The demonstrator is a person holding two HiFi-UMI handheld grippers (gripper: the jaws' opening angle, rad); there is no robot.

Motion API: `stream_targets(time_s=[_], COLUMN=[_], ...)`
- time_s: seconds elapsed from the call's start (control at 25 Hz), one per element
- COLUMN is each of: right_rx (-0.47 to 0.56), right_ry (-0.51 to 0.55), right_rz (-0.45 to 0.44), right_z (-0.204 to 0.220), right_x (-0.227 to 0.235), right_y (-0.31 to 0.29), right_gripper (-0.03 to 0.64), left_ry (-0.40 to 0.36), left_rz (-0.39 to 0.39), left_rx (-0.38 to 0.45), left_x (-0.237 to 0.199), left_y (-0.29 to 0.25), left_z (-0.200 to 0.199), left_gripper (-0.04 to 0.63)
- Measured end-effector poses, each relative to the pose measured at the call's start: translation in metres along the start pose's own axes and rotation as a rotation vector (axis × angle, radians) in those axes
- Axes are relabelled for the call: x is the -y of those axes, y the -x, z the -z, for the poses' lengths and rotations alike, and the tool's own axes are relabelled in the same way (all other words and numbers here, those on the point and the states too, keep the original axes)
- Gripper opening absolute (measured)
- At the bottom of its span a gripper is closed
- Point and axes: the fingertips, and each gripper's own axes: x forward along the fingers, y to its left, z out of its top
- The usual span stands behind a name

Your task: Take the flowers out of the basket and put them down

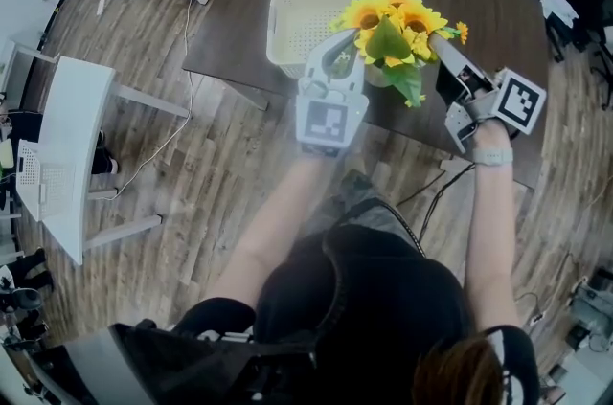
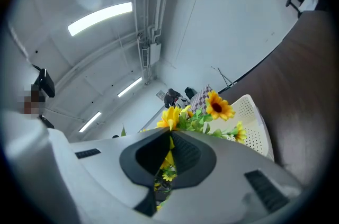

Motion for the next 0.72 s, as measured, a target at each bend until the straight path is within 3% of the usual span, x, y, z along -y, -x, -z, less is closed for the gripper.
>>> stream_targets(time_s=[0.72], right_rx=[0.107], right_ry=[0.001], right_rz=[0.021], right_z=[0.019], right_x=[-0.008], right_y=[0.092], right_gripper=[0.000], left_ry=[-0.002], left_rz=[0.106], left_rx=[0.034], left_x=[0.085], left_y=[0.019], left_z=[-0.007], left_gripper=[0.008])
